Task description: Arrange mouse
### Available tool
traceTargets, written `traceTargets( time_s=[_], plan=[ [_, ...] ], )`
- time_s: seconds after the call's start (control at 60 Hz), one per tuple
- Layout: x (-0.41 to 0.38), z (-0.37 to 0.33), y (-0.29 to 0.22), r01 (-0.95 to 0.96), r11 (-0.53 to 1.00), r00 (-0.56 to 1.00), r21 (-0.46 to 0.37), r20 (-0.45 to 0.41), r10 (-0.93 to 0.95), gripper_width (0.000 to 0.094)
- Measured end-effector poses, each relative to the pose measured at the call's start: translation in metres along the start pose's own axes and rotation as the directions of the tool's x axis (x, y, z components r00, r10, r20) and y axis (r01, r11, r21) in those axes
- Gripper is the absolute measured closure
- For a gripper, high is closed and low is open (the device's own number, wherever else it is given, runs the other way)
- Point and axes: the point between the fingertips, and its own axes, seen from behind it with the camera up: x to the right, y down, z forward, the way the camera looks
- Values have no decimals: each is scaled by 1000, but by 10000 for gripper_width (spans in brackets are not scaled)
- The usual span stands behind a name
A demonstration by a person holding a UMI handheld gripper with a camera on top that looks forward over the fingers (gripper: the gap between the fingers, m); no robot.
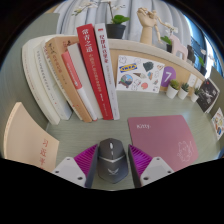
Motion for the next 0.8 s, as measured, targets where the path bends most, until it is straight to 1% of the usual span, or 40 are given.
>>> traceTargets(
  time_s=[0.033,0.117,0.25,0.3,0.383,0.4,0.417,0.533,0.6,0.667,0.75,0.8],
  plan=[
    [-3,1,0,-3,1000,1000,-2,8,3,430],
    [-4,0,2,1,1000,1000,-11,4,-1,438],
    [-6,-1,4,-25,999,999,-22,20,26,447],
    [-7,-1,4,-18,1000,999,-11,37,19,481],
    [-10,-2,4,-2,1000,998,6,69,1,567],
    [-10,-2,4,0,1000,997,9,76,-1,564],
    [-11,-2,4,4,1000,997,10,82,-4,601],
    [-11,-3,5,47,999,993,10,107,-48,612],
    [-12,-3,5,71,997,991,0,111,-70,613],
    [-16,-10,7,78,997,988,-14,135,-75,612],
    [-18,-33,-9,85,996,983,23,160,-88,612],
    [-14,-54,-27,92,994,981,63,165,-101,611]
  ],
)
